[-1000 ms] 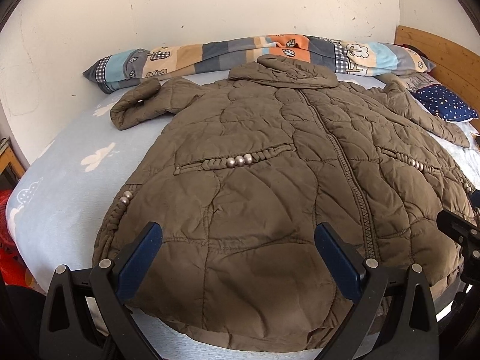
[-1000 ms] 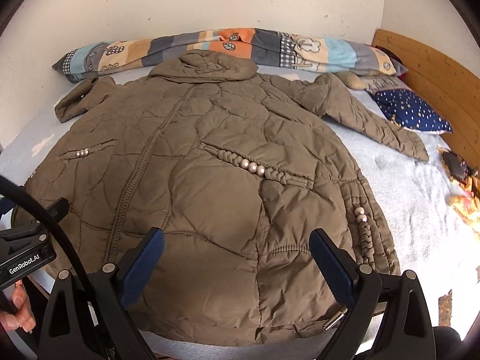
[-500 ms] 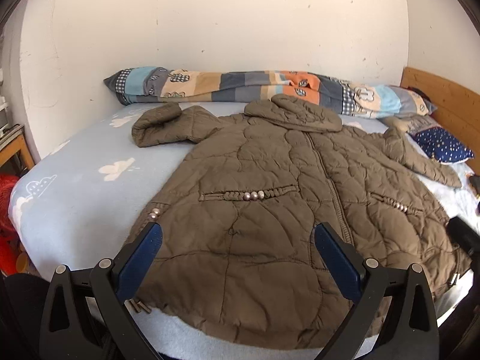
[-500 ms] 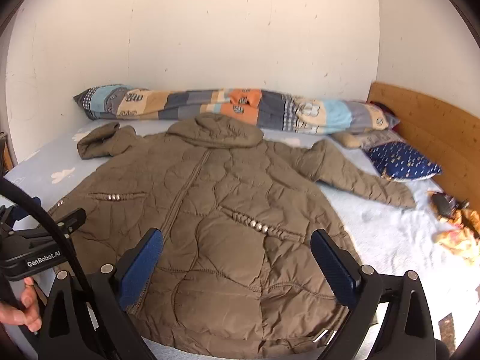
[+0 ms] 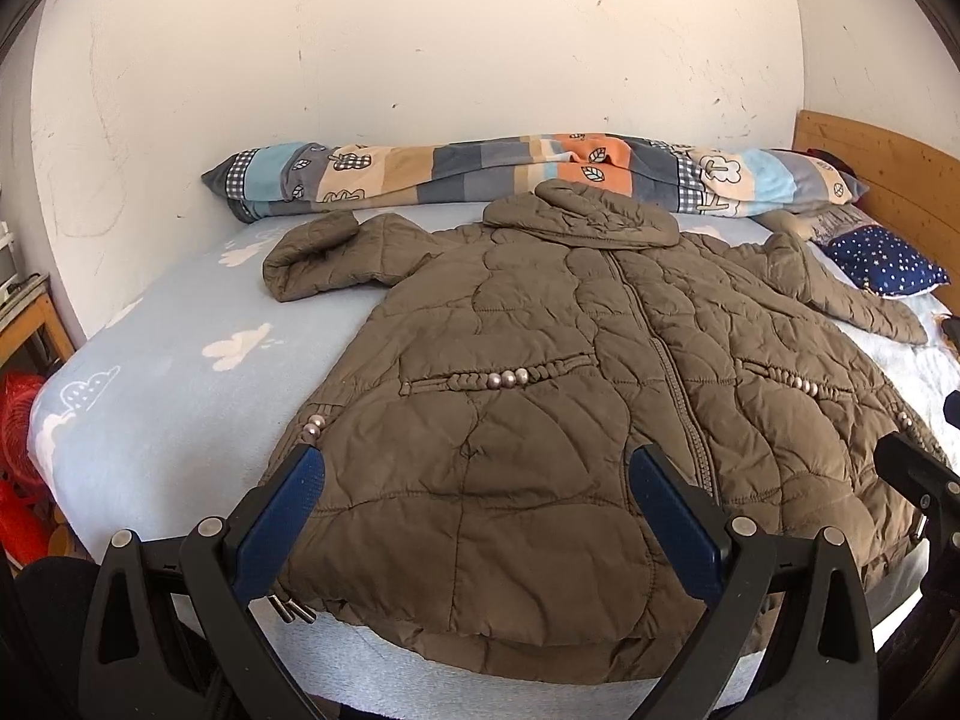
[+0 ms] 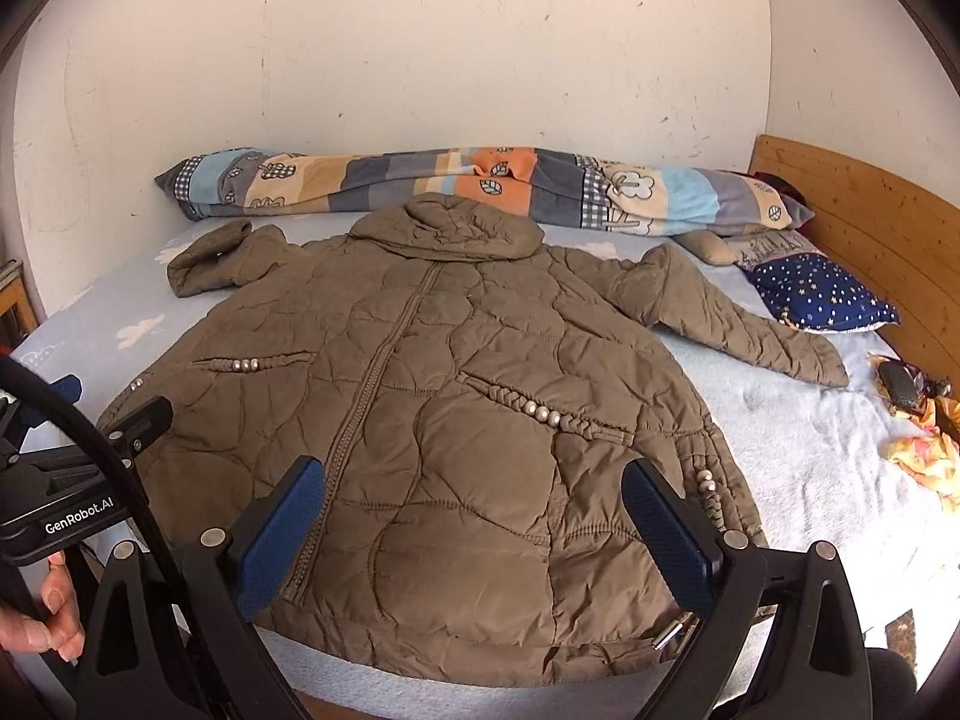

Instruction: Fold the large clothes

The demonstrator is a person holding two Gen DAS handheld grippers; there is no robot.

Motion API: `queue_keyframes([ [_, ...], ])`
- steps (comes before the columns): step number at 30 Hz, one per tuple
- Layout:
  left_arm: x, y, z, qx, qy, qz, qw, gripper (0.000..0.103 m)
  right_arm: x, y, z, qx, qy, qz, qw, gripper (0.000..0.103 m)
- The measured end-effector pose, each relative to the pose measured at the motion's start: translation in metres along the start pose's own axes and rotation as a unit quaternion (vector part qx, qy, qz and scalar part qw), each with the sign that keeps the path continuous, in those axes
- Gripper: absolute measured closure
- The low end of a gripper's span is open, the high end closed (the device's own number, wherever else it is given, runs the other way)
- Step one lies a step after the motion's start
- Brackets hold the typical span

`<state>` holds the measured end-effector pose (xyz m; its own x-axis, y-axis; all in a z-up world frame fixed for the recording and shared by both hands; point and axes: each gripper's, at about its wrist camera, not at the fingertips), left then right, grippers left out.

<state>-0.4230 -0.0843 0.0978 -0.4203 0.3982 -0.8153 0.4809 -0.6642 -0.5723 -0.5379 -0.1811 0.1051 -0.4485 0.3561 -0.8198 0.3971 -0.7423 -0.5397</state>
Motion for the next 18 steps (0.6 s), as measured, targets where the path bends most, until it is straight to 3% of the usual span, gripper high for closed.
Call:
queue_keyframes([
  [8,-0.003,0.003,0.005,0.008,0.004,-0.007,0.9999,0.002,0.001,0.008,0.004,-0.002,0.007,-0.016,1.000,0.002],
  [12,-0.020,0.007,0.005,0.019,-0.007,-0.015,0.9997,0.002,-0.002,0.011,0.012,-0.003,0.015,-0.024,1.000,0.002],
  [15,-0.045,0.014,-0.003,0.031,-0.033,-0.021,0.9988,0.002,-0.015,0.017,0.043,-0.009,0.058,-0.034,0.998,0.002],
  [18,-0.076,0.022,-0.010,0.029,-0.042,-0.010,0.9987,0.002,-0.032,0.032,0.096,-0.008,0.141,-0.052,0.989,0.002],
])
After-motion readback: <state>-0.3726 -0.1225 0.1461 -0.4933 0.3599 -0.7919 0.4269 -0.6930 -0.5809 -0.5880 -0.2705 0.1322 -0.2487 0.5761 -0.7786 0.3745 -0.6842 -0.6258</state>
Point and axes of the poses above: each gripper's, at about its wrist camera, not at the fingertips, and y roughly the way its jaws point, z to its right, x to its underside, and after that the axes turned 14 degrees about x, right-handed
